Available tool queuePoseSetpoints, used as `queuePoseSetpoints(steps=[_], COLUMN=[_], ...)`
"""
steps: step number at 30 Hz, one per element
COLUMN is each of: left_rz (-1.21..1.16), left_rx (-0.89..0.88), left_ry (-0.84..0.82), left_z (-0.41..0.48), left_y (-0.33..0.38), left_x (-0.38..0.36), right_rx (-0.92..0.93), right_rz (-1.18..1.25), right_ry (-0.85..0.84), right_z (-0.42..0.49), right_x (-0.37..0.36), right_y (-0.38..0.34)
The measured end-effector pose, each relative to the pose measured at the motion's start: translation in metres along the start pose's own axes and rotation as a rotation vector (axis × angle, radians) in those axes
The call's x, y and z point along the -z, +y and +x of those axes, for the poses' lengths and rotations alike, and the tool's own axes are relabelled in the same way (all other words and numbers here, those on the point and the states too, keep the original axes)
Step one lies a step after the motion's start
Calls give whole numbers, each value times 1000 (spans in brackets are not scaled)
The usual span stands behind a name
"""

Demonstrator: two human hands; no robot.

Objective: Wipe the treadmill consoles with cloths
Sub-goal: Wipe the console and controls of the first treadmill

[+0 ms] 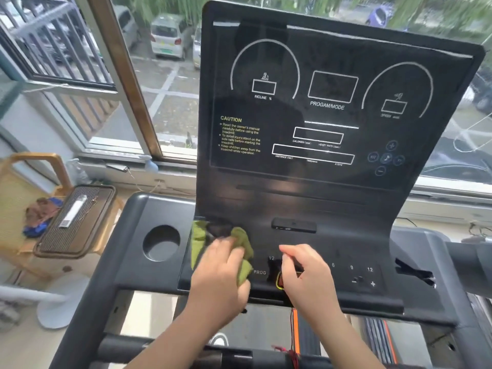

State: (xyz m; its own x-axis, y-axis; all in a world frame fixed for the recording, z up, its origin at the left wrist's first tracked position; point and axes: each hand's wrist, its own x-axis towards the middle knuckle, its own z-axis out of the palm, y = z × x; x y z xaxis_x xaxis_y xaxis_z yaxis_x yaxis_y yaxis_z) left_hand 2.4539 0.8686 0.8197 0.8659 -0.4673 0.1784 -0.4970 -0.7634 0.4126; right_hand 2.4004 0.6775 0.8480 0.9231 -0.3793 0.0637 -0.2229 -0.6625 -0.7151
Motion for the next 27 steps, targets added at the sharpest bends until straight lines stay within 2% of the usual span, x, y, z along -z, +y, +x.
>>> queuePoseSetpoints(steps=[2, 3, 6, 9, 12, 14, 17, 19, 23, 25, 27], left_rz=[0, -10, -41, -29, -50, -100, -153, -159, -131, -110, -112], left_rx=[-78, -43, 162, 332, 314, 225, 147, 226, 500, 516, 459], left_ry=[-44, -42, 91, 178, 83, -37, -168, -123, 96, 114, 32], left_z=[3, 5, 9, 8, 8, 6, 1, -4, -1, 7, 15], left_y=[0, -7, -29, -13, 35, 60, 56, 35, 31, 56, 82], left_x=[4, 7, 12, -3, -24, -26, -14, 0, 13, 6, -5], right_rx=[26, 55, 110, 117, 127, 140, 166, 199, 206, 168, 114], right_rz=[-37, -63, -82, -63, -39, -33, -10, 10, 24, 14, 17], right_ry=[-4, -6, -8, -13, -21, -48, -84, -94, -68, -44, -23], right_z=[-5, -8, -17, -26, -32, -34, -37, -38, -35, -31, -26], right_x=[11, 17, 36, 52, 66, 72, 79, 81, 87, 94, 104], right_y=[10, 16, 36, 55, 66, 71, 74, 74, 84, 92, 99])
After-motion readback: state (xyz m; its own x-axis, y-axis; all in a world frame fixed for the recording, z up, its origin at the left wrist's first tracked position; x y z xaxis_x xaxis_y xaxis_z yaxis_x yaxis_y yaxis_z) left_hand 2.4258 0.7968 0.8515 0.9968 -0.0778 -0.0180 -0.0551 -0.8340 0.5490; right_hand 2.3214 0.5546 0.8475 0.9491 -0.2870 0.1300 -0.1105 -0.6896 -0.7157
